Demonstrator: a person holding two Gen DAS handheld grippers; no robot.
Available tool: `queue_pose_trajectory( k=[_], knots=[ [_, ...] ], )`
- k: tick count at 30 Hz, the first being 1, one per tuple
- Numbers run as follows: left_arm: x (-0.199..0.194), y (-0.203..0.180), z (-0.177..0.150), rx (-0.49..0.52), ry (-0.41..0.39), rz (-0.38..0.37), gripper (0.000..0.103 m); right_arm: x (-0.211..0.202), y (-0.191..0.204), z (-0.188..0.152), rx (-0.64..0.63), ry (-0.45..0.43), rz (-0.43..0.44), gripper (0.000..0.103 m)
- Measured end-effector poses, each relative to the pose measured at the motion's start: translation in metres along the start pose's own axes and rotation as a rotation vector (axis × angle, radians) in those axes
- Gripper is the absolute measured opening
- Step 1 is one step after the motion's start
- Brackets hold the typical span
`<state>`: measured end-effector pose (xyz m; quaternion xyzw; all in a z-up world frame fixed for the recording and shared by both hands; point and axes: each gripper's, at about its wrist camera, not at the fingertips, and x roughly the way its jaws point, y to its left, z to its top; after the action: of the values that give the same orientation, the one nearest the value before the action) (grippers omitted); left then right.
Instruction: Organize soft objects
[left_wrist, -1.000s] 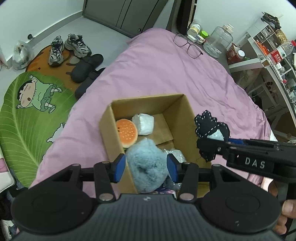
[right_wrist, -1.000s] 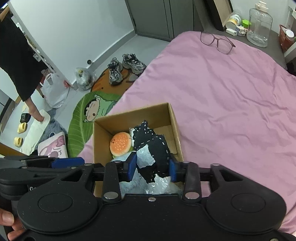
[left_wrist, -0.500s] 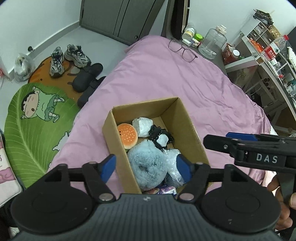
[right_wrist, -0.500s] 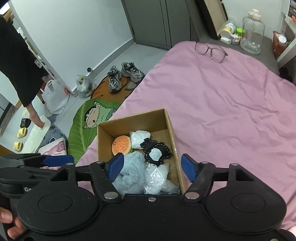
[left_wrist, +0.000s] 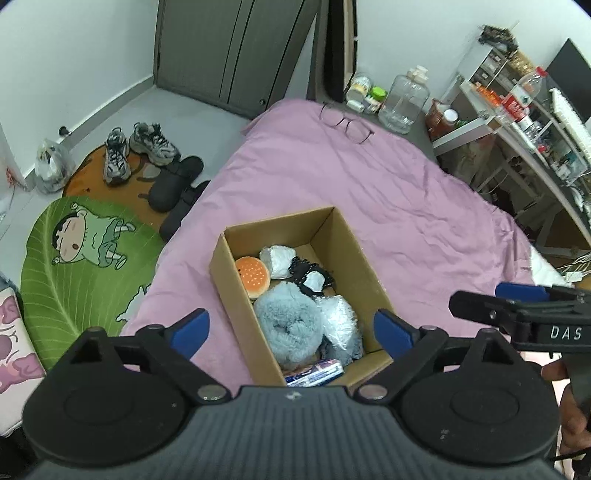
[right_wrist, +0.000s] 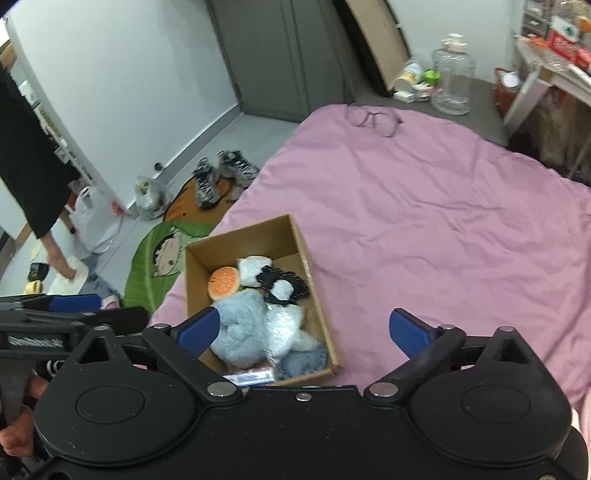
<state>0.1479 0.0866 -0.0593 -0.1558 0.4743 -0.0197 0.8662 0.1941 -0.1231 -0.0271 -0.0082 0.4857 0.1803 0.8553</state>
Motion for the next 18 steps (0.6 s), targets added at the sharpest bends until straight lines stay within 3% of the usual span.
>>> queue_pose_trajectory(
  k=[2, 18],
  knots=[
    [-0.008, -0.002, -0.004, 0.006, -0.015, -0.003, 0.100, -0.008, -0.001, -0.007, 0.008, -0.019, -0.017, 0.103],
    [-0.073, -0.020, -0.047, 0.079, -0.135, 0.013, 0.101, -0.076, -0.003, -0.059, 0.029, -0.124, -0.075, 0.103]
  ],
)
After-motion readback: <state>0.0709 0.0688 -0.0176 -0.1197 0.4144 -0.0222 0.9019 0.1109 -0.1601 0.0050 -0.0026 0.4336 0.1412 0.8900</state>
